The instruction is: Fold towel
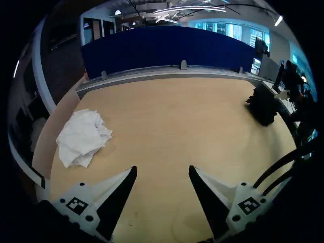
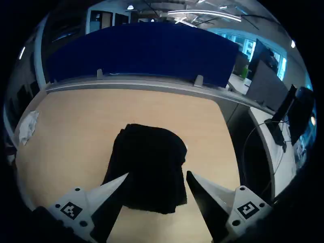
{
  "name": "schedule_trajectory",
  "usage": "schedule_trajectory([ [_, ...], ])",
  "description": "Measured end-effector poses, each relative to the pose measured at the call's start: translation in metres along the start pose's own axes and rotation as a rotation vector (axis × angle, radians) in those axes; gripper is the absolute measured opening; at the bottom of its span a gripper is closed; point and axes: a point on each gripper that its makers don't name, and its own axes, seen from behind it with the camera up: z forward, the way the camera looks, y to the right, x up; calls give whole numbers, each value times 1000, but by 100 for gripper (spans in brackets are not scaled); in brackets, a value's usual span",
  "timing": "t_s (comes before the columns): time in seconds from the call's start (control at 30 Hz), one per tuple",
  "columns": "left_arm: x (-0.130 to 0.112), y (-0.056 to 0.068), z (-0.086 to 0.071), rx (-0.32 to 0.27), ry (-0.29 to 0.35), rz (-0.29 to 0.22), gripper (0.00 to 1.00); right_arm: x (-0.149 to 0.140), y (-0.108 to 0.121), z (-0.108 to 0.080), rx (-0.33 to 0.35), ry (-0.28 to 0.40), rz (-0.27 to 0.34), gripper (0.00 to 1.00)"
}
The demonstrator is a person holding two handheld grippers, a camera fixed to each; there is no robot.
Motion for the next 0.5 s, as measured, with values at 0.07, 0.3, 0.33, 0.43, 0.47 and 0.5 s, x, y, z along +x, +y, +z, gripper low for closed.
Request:
schedule_trajectory([
  [0.07,0,-1,-1,4,0,2,95,8,-4,6,8,9,-3,100],
  [0.3,-1,-6,-1,19,-7,-5,94,28,-11,26,27,17,-16,100],
  [0.33,-2,-6,-1,21,-8,-6,94,29,-12,28,31,17,-15,100],
  [0.43,-3,-8,-1,29,-14,-8,94,31,-15,36,41,13,-13,100],
  [0.47,-3,-9,-1,32,-16,-8,95,31,-16,39,45,11,-12,100],
  [0.5,-4,-9,-1,35,-19,-9,95,30,-16,42,47,6,-12,100],
])
